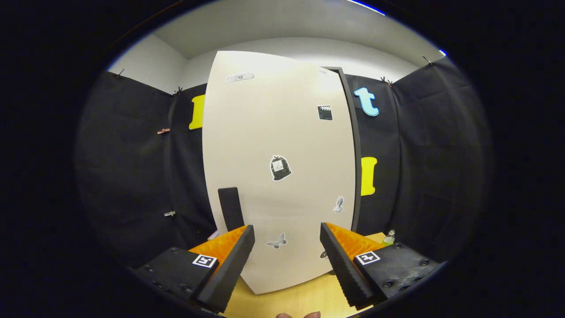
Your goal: Open the shoe cabinet door, grab the shoes and put them into the shoe cabinet, then close the shoe cabinet door.
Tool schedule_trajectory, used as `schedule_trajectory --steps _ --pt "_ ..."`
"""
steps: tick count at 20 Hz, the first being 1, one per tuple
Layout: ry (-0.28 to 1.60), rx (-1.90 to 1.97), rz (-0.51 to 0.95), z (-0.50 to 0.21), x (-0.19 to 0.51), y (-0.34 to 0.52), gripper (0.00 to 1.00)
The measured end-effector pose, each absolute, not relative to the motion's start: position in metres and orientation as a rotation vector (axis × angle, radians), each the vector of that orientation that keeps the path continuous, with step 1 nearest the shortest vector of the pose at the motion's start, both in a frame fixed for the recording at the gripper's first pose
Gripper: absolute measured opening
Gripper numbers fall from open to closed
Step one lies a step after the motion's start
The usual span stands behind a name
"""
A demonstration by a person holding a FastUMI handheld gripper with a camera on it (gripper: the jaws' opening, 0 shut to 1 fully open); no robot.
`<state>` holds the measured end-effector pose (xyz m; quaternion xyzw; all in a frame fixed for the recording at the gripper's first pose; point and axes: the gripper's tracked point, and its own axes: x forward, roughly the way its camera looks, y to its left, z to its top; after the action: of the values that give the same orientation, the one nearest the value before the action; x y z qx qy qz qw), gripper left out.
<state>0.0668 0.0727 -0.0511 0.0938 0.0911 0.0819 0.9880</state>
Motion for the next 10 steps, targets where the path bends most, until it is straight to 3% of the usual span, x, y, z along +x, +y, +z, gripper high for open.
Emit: schedule_trajectory --steps 10 --pt "0.145 0.164 0.099 -0.04 0.078 0.062 0.98"
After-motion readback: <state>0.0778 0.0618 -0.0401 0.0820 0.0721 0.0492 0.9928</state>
